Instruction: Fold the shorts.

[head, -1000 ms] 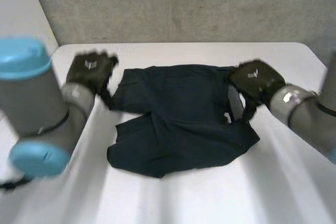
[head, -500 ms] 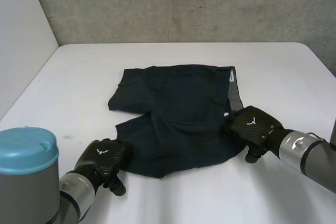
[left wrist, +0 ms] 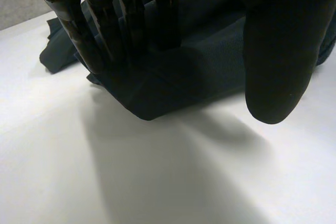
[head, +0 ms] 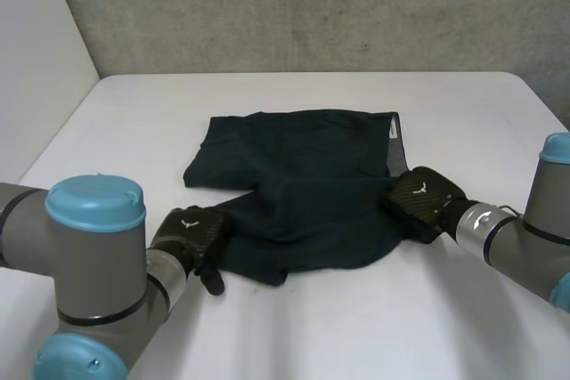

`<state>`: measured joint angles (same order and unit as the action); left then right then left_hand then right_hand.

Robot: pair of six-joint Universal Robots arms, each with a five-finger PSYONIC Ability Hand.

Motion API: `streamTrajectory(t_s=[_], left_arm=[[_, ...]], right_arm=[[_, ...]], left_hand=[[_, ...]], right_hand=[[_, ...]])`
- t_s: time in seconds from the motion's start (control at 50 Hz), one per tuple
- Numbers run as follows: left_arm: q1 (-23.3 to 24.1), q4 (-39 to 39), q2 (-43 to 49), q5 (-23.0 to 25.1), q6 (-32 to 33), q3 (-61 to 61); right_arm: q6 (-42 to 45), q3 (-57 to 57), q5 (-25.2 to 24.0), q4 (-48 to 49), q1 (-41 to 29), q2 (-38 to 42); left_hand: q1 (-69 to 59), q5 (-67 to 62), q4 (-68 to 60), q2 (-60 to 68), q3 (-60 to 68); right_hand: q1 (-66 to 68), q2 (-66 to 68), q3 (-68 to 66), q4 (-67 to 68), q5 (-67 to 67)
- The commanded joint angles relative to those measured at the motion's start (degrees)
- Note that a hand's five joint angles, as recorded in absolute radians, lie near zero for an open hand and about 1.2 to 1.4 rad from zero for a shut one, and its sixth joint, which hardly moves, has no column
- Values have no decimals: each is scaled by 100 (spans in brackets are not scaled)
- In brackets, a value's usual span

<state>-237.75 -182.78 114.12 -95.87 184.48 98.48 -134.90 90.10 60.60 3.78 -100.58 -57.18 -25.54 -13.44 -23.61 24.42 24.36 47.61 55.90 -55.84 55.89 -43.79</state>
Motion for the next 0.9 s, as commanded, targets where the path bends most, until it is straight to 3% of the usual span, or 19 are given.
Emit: streamTrajectory(t_s=[0.02,0.3,0.46,0.52,0.56,0.62,0.72,0.82,0.9], left_arm=[[9,6,172,-196,18,-241],[35,-47,541,-213,27,-847],[53,-3,1051,-222,27,-1348],[53,23,1165,-222,27,-1507],[53,23,1122,-222,18,-1559],[44,50,1052,-213,27,-1516],[-35,480,16,-117,149,-1147],[-175,1165,-741,129,912,-813],[-403,1894,-1119,367,2037,-576]], right_arm=[[-27,-247,75,9,-32,208],[-1363,-317,522,-26,-41,85],[-1469,-326,883,-26,-190,23],[-1469,-326,1006,-35,-260,14],[-1478,-326,1129,-96,-296,-12],[-1434,-256,1226,-306,-383,-152],[-1390,-124,1235,-965,-472,-583],[-1364,8,1217,-1721,-498,-1013],[-1215,131,1217,-2337,-542,-1348]], left_hand=[[69,-141,-124,43,49],[52,-158,-141,60,65],[-182,-392,-375,294,300],[-2764,-2974,-2957,2876,2882],[-5430,-5640,-5623,5542,5548],[-5446,-5656,-5639,5558,5564],[-5446,-5656,-5639,5558,5564],[-5446,-5656,-5639,5558,5564],[-5446,-5656,-5639,5558,5564]], right_hand=[[3239,2410,-2416,2411,-2621],[3239,2410,-2416,2411,-2621],[3239,2410,-2416,2411,-2621],[3239,2410,-2416,2411,-2621],[3239,2410,-2416,2411,-2621],[3239,2410,-2416,2411,-2621],[3239,2410,-2416,2411,-2621],[3239,2410,-2416,2411,-2621],[3239,2410,-2416,2411,-2621]])
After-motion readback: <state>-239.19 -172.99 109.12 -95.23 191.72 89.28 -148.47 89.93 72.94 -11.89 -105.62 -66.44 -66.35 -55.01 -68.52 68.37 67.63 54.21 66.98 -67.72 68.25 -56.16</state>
